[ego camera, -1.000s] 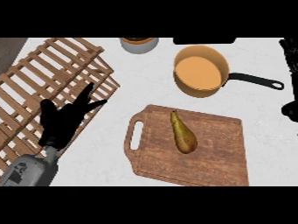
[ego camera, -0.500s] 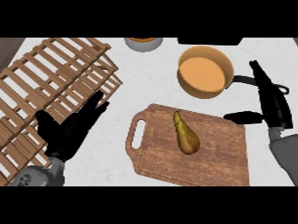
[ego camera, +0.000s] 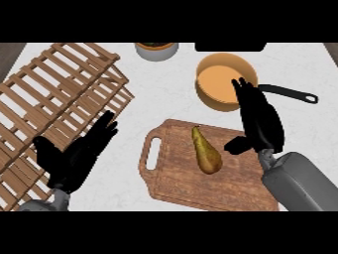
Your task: Pick the pear from the cutting board and place it in the pot
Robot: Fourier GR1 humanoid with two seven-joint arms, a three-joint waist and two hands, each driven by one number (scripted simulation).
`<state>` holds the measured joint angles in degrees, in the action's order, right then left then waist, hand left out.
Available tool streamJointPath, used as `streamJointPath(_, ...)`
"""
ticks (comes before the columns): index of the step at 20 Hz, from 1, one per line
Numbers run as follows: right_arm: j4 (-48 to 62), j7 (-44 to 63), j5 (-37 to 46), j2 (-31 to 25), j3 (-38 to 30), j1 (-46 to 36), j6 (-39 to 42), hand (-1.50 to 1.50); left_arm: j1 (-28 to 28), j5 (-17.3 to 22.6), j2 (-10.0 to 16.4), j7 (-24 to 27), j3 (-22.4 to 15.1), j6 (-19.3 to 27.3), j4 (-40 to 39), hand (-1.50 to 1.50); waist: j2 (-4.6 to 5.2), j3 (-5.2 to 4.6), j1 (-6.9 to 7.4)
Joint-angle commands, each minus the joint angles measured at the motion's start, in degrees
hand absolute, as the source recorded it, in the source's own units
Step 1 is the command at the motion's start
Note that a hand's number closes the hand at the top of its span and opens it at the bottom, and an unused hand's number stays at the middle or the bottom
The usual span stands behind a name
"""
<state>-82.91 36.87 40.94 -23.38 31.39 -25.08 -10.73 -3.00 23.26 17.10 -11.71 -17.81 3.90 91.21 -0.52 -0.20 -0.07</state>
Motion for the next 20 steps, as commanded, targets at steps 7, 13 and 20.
streamJointPath(7, -19.2, 35.5, -3.9, 10.5, 1.0, -9.2, 28.3, -1.5, 0.7, 0.3, -0.1, -1.3, 0.7, -1.2, 1.2, 0.0, 0.14, 0.09, -0.09)
streamJointPath(13, -21.5, 44.9, -2.8, 17.3, 1.5, -8.5, 29.2, -1.5, 0.2, -0.7, -1.3, 0.1, 1.8, -0.3, -0.2, 0.0, 0.26, 0.08, -0.36)
streamJointPath(20, -10.9, 40.5, 0.7, 23.1, 1.6, -9.3, 23.7, -1.5, -1.0, 0.1, -1.3, -2.4, 2.4, -1.9, 0.9, 0.0, 0.59, 0.13, 0.39)
